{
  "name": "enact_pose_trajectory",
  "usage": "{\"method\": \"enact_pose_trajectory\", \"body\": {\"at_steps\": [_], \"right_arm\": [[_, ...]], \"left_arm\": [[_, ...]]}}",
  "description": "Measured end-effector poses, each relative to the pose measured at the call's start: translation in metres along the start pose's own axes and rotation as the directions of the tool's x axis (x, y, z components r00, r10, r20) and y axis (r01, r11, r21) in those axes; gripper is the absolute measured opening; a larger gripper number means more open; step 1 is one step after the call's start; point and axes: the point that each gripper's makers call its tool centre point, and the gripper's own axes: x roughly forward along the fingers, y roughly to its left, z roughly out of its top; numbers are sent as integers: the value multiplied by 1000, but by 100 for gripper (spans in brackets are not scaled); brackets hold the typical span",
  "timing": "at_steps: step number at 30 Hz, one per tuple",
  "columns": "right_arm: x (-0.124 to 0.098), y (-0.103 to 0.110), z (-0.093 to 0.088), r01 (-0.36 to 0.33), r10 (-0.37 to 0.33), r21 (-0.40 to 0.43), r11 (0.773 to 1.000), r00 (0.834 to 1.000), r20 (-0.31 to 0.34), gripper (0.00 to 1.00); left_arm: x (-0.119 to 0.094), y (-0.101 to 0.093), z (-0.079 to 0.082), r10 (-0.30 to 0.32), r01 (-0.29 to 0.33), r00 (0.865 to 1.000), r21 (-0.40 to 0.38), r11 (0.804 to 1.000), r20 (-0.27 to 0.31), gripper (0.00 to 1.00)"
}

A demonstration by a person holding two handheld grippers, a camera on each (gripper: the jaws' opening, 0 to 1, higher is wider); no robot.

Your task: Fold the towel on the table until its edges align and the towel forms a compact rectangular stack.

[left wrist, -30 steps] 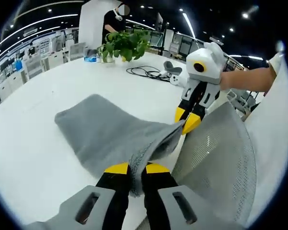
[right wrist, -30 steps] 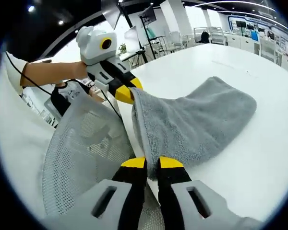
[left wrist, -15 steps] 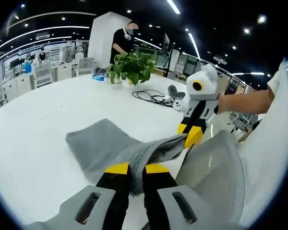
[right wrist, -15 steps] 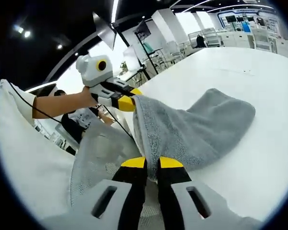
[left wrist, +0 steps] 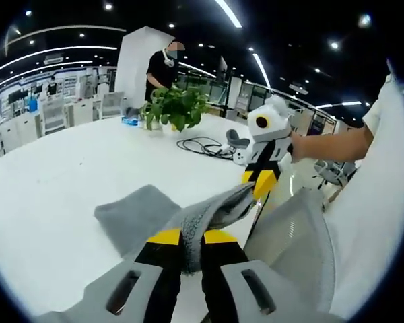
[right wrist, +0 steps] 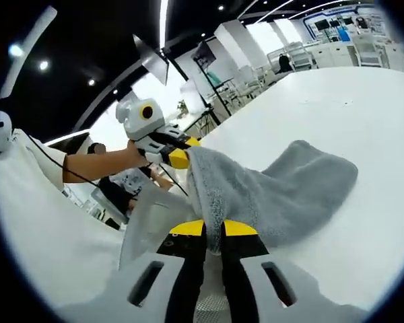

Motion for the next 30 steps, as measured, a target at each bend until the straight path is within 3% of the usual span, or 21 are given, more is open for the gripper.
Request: {"method": "enact_pose_trajectory", "body": {"at_steps": [13, 19, 25, 30], "right_arm": [[-4, -42, 43, 175, -168, -71, 982, 981, 97, 6], [-2, -66, 53, 282, -271, -124, 951, 958, 96, 6], [0, -83, 63, 324, -310, -158, 933, 945, 106, 6], [0, -102, 69, 387, -371, -250, 888, 922, 111, 6]], "left_arm": [[20, 34, 25, 67, -66, 997, -32, 997, 32, 10], [32, 48, 30, 94, -93, 995, -40, 995, 22, 10], [41, 63, 30, 113, -113, 994, -46, 993, 8, 10], [51, 73, 29, 121, -121, 993, -56, 991, -8, 11]]}}
